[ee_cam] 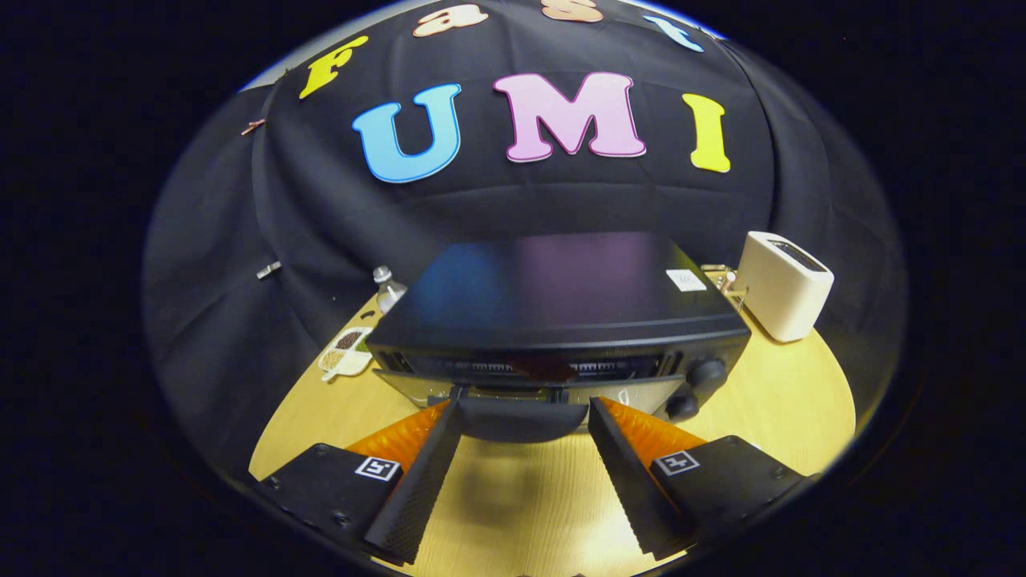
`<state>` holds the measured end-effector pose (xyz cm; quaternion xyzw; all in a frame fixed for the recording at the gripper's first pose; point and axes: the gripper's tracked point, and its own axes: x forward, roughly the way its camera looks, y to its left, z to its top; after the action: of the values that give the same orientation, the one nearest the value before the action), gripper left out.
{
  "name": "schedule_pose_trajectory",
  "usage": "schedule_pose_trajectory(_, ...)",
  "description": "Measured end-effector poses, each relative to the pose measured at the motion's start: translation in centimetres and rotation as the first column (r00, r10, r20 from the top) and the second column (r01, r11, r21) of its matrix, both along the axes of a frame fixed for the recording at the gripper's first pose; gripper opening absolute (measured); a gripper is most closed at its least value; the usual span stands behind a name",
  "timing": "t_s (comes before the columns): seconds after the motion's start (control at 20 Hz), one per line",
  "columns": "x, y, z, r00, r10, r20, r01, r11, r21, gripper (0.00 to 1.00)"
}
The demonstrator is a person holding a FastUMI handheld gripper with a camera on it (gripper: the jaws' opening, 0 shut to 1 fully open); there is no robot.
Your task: Open the toaster oven, put the food inside, and close the toaster oven door.
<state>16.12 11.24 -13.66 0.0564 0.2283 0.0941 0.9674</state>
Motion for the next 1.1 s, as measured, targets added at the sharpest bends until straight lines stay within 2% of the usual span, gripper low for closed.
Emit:
schedule_pose_trajectory(0.35, -2.6, -3.0, 8.3, 0.984, -0.013, 0.179, 0.010, 1.000, 0.015, 0.99)
schedule_pose_trajectory(0.5, -4.4, -6.8, 14.5, 0.944, -0.047, 0.327, 0.047, 0.999, 0.008, 0.98)
schedule_pose_trajectory(0.65, -6.6, -11.4, 18.6, 0.906, -0.086, 0.415, 0.110, 0.993, -0.035, 0.98)
schedule_pose_trajectory(0.75, -8.6, -13.6, 19.3, 0.901, -0.134, 0.412, 0.160, 0.987, -0.029, 0.98)
schedule_pose_trajectory(0.95, -12.3, -14.7, 19.9, 0.896, -0.161, 0.413, 0.176, 0.984, 0.001, 0.98)
schedule_pose_trajectory(1.1, -12.5, -16.1, 20.1, 0.893, -0.179, 0.413, 0.198, 0.980, -0.003, 0.98)
